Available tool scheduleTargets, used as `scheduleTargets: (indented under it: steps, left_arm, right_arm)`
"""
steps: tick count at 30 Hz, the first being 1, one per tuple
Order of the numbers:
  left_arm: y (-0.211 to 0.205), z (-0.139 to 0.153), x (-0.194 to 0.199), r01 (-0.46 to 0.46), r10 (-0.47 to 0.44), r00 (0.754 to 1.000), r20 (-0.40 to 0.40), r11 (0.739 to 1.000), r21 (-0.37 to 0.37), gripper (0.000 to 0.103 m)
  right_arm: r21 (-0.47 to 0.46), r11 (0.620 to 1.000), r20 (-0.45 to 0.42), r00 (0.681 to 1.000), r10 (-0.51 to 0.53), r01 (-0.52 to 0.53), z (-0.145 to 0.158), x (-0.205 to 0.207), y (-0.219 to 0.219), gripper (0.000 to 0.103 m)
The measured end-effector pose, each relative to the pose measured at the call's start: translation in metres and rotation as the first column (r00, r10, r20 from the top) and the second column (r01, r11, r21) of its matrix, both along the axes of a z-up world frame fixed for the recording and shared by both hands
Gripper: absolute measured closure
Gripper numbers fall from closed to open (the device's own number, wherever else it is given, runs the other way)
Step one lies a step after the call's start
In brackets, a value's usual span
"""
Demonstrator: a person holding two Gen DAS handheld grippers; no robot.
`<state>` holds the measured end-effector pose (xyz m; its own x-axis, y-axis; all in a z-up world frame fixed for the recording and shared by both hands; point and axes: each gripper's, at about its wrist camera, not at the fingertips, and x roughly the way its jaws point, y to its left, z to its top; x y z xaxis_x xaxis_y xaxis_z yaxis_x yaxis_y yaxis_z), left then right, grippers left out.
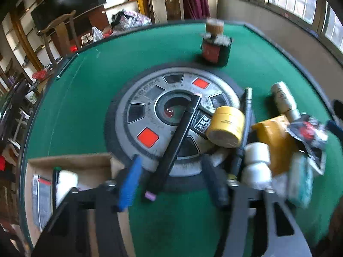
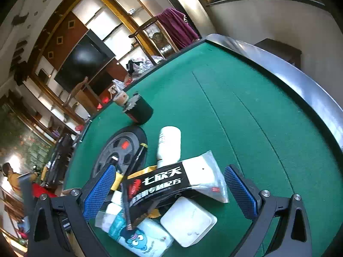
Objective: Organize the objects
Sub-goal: 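Grasp the pink-capped black marker on the table with the left tool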
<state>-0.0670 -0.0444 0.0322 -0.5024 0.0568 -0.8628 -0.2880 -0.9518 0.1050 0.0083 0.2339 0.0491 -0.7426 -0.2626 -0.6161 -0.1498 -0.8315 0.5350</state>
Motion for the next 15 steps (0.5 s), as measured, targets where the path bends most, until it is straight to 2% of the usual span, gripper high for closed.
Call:
scheduleTargets:
  steps: [2,5,6,8,13,15]
  left_arm:
    - [0.005,-0.011,-0.009,-0.007,0.007,1.000,0.028,1.000,-0.020,0.072]
    - [0.008,-0.013,-0.015,-0.016,0.016,1.000,0.013,1.000,-0.024,0.076]
    - [0.009,-0.014,-0.016,-0.013,0.013,1.000,0.016,1.000,-0.018,0.083]
    - [0.011,-0.014,-0.014,-0.004,0.005,1.000,0.019,1.000,-0.011,0.089]
    - [0.012,-0.012,0.003,0.008,-0.009,1.000,0.015,1.000,0.023,0.089]
    - [0.008,-0.006,0.013,0.009,-0.009,1.000,0.006,0.998,0.060,0.089]
  right_arm:
    - [-0.018,1.000,0.006,1.000,0.011,-0.011,0.000,0.001,-0.001,0.000]
    - [-0.048,0.999,0.007,1.000,0.024,-0.024,-0.001,0.001,-0.001,0.000]
    - [-0.052,0.998,0.006,1.000,0.028,-0.027,-0.001,0.001,-0.002,0.000]
    - [-0.054,0.998,0.005,1.000,0.031,-0.030,-0.001,0.000,-0.003,0.000]
    - [-0.044,0.999,0.019,0.999,0.033,-0.032,-0.004,-0.001,-0.006,0.000]
    - [-0.039,0.999,0.022,0.999,0.035,-0.034,-0.005,-0.001,-0.006,0.000]
